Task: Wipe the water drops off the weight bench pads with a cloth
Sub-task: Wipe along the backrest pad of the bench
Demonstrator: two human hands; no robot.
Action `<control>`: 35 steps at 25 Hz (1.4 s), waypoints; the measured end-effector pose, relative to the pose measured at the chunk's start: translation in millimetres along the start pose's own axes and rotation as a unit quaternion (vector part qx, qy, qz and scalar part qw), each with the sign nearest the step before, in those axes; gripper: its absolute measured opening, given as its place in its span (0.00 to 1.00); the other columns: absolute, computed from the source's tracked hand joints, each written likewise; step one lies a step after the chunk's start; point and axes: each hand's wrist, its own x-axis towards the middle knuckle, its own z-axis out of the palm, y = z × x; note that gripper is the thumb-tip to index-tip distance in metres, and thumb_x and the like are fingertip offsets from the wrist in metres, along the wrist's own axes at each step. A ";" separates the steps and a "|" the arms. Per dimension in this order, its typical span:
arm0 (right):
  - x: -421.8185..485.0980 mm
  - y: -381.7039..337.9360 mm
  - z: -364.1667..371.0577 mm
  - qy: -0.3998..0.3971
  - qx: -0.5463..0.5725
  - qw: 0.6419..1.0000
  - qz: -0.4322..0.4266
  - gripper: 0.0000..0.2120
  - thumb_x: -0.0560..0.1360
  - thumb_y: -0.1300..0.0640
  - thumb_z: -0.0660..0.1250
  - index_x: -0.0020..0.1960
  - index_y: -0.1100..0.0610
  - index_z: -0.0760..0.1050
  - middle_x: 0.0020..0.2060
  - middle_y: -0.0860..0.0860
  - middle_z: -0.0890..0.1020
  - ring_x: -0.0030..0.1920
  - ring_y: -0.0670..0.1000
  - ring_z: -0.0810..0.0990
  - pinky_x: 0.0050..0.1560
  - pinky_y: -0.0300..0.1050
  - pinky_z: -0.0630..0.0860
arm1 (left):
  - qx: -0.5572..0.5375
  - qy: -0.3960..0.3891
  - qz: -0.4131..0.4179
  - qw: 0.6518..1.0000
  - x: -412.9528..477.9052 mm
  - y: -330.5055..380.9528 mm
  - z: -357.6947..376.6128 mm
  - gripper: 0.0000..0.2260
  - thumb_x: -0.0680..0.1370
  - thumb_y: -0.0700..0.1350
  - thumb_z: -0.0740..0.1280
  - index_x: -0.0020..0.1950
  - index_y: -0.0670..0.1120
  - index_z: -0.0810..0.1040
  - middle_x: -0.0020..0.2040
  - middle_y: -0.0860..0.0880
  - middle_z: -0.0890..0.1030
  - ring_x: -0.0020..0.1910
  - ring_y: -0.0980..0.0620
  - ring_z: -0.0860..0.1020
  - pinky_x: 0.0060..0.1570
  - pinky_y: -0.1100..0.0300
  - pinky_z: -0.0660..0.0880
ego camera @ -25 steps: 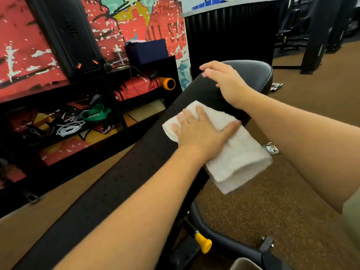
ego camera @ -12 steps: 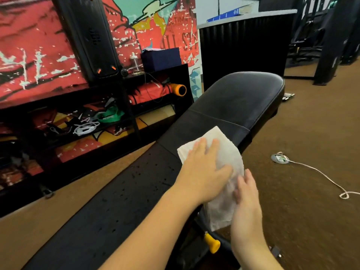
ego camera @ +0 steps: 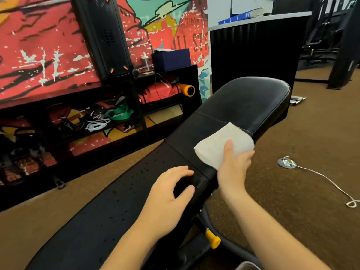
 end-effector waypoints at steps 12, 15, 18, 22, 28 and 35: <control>7.9 11.4 -6.9 -0.002 -0.116 0.986 -0.123 0.40 0.85 0.44 0.55 0.82 0.59 0.33 0.83 0.52 0.37 0.81 0.50 0.37 0.76 0.41 0.38 | 0.063 0.075 -0.128 0.987 -111.0 -91.4 -75.3 0.10 0.82 0.51 0.66 0.58 0.67 0.78 0.60 0.73 0.76 0.65 0.70 0.70 0.60 0.66 0.68; 6.1 13.7 -0.7 0.008 -0.120 0.984 -0.135 0.39 0.85 0.46 0.55 0.82 0.61 0.33 0.82 0.54 0.37 0.82 0.51 0.38 0.76 0.41 0.38 | 0.071 0.106 -0.128 0.984 -114.7 -107.3 -74.7 0.11 0.81 0.52 0.65 0.60 0.68 0.75 0.61 0.73 0.74 0.66 0.70 0.68 0.60 0.67 0.67; -17.5 36.5 -3.2 -0.028 -0.108 0.985 -0.135 0.40 0.85 0.45 0.56 0.81 0.58 0.32 0.82 0.52 0.36 0.81 0.48 0.38 0.79 0.45 0.39 | 0.093 0.112 -0.103 0.984 -112.7 -112.6 -73.6 0.12 0.83 0.51 0.65 0.64 0.64 0.75 0.63 0.75 0.69 0.66 0.69 0.65 0.59 0.69 0.66; -1.1 17.4 -9.0 -0.024 -0.142 0.983 -0.116 0.40 0.85 0.45 0.56 0.81 0.59 0.32 0.82 0.53 0.38 0.82 0.50 0.41 0.80 0.46 0.42 | 0.147 0.085 -0.089 0.981 -117.8 -125.4 -79.3 0.13 0.83 0.56 0.62 0.66 0.61 0.77 0.61 0.73 0.70 0.63 0.66 0.65 0.63 0.54 0.69; -12.2 12.8 3.1 0.003 -0.150 0.979 -0.140 0.37 0.86 0.47 0.53 0.82 0.59 0.32 0.82 0.56 0.36 0.82 0.52 0.39 0.76 0.42 0.39 | 0.147 0.105 -0.100 0.978 -125.3 -131.1 -92.3 0.15 0.82 0.58 0.60 0.67 0.59 0.78 0.62 0.68 0.72 0.64 0.66 0.66 0.64 0.50 0.72; -30.6 29.8 -16.2 -0.119 -0.341 0.901 -0.238 0.38 0.86 0.46 0.55 0.82 0.56 0.34 0.78 0.58 0.26 0.78 0.57 0.27 0.76 0.50 0.34 | 0.143 0.105 -0.115 0.977 -116.3 -135.7 -98.3 0.14 0.83 0.55 0.63 0.68 0.58 0.78 0.63 0.66 0.72 0.60 0.65 0.65 0.60 0.44 0.76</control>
